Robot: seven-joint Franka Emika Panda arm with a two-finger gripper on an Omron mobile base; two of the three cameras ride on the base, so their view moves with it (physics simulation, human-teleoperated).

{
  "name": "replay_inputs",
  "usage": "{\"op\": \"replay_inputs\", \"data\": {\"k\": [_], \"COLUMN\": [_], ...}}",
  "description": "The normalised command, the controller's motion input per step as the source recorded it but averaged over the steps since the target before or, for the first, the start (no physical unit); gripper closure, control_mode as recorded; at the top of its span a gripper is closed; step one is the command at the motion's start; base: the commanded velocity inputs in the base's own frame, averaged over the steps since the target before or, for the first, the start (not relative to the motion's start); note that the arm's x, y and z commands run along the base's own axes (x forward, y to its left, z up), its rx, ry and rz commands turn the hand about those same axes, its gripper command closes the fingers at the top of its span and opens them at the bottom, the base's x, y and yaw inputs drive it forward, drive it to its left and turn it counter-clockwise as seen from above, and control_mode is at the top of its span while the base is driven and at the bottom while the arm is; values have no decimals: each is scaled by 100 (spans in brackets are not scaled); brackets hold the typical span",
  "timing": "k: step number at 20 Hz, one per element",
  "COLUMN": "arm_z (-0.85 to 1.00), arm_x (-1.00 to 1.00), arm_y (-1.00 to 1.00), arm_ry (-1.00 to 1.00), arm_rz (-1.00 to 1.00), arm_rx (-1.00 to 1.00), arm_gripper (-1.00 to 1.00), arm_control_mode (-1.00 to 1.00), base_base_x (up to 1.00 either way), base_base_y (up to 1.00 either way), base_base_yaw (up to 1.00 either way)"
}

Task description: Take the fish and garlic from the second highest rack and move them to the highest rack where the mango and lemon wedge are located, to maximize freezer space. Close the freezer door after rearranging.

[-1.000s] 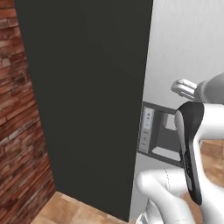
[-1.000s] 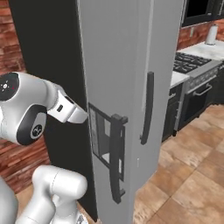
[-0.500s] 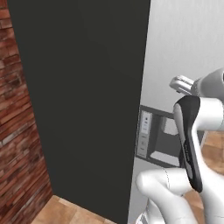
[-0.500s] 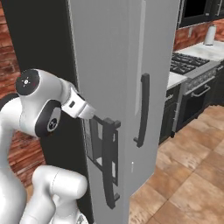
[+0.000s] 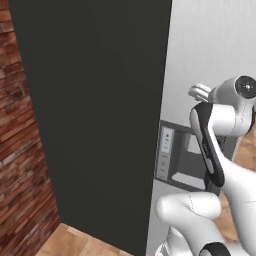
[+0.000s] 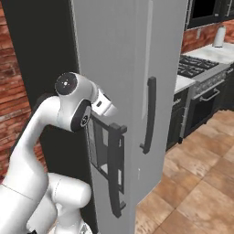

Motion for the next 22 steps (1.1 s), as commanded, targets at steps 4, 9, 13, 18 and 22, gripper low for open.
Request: {"op": "replay_inputs", "data": {"k": [4,9,13,18,22], "arm_z": [-33,-30,-30,-26,-26], "arm_x": [92,96,96,81,59], "arm_y": [-34,-38,-27,2,20], "arm_ry": [0,0,0,0,2], "arm_rz": [-4,-1,1,20,26], "arm_rx": [0,2,10,14,10], "arm_gripper": [-100,-100,-100,-100,-100], "arm_control_mode": [-100,-100,-100,-100,-100], "base_base_x": [0,0,0,0,0], "base_base_y": [0,0,0,0,0], "base_base_yaw": [0,0,0,0,0]}}
